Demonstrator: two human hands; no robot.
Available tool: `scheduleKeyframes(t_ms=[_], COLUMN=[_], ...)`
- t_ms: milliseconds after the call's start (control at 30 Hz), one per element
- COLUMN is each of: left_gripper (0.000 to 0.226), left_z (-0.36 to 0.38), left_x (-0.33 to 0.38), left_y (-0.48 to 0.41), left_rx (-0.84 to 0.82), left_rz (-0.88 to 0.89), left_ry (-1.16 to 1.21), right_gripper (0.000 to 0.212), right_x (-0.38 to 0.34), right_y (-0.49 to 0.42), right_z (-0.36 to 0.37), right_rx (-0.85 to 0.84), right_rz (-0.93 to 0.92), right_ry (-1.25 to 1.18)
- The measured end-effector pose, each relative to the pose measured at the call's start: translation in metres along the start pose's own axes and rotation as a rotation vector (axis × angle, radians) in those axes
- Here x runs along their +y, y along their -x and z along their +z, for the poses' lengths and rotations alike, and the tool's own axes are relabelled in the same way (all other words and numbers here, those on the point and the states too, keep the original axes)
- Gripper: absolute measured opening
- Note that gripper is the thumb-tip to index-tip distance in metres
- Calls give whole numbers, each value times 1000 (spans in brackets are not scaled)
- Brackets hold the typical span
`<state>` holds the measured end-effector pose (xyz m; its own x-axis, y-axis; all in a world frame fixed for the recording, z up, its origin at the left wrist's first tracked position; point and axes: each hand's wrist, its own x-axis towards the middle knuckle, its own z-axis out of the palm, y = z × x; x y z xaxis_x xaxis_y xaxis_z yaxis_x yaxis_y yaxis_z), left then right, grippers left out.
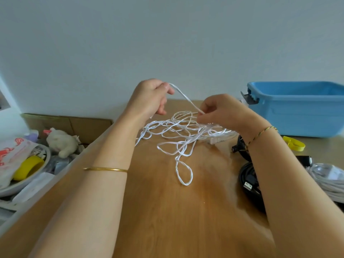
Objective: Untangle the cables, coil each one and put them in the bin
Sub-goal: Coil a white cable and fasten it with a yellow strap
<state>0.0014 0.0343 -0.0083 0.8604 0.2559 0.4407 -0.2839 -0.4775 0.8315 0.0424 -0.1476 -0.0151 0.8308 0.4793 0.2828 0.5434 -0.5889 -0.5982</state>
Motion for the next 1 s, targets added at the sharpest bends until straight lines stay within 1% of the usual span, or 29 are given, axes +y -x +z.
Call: scheduleKeyframes(t_ms=[100,167,200,233,267,333,367,433,500,567,600,633,667,767,833,900,1000], left_gripper=[27,25,25,27,29,31,30,26,23,24,25,26,27,32,33,33,36], left_z=[3,-4,-12,-21,-28,-31,-26,-13,-5,-4,-5,-6,-7,-8,-8,-10,-19], left_x=[-2,1,2,1,0,-1,-1,0,0,-2,-3,-4,-5,-4,-2,1,-1], left_y=[-6,-10,-12,-15,-16,-14,-11,-8,-6,-4,-2,-1,0,5,9,11,7], left_rx=[245,429,515,564,559,404,314,197,137,93,61,12,-53,-336,-534,-675,-862], left_rz=[30,52,50,45,32,-19,-41,-78,-121,-150,-167,-199,-248,-413,-444,-429,-411], left_ry=[-32,-27,6,39,53,18,1,-22,-11,-14,-14,5,44,222,400,600,956], right_gripper=[4,6,11,18,26,40,45,48,39,21,10,7,12,23,26,25,18], right_x=[3,8,12,15,18,17,12,1,-8,-15,-17,-17,-15,-3,8,18,26], right_y=[0,0,0,1,1,-1,-1,0,3,6,6,5,3,-4,-5,-6,-7], right_z=[6,8,10,12,12,13,12,11,9,7,6,6,5,2,3,9,21], right_rx=[-144,-295,-364,-405,-414,-350,-293,-198,-165,-144,-105,-35,53,327,454,491,403], right_rz=[37,49,70,102,132,126,101,60,57,74,80,89,105,166,229,289,299], right_ry=[37,183,273,332,354,297,204,-98,-415,-682,-782,-851,-902,-987,-958,-853,-592])
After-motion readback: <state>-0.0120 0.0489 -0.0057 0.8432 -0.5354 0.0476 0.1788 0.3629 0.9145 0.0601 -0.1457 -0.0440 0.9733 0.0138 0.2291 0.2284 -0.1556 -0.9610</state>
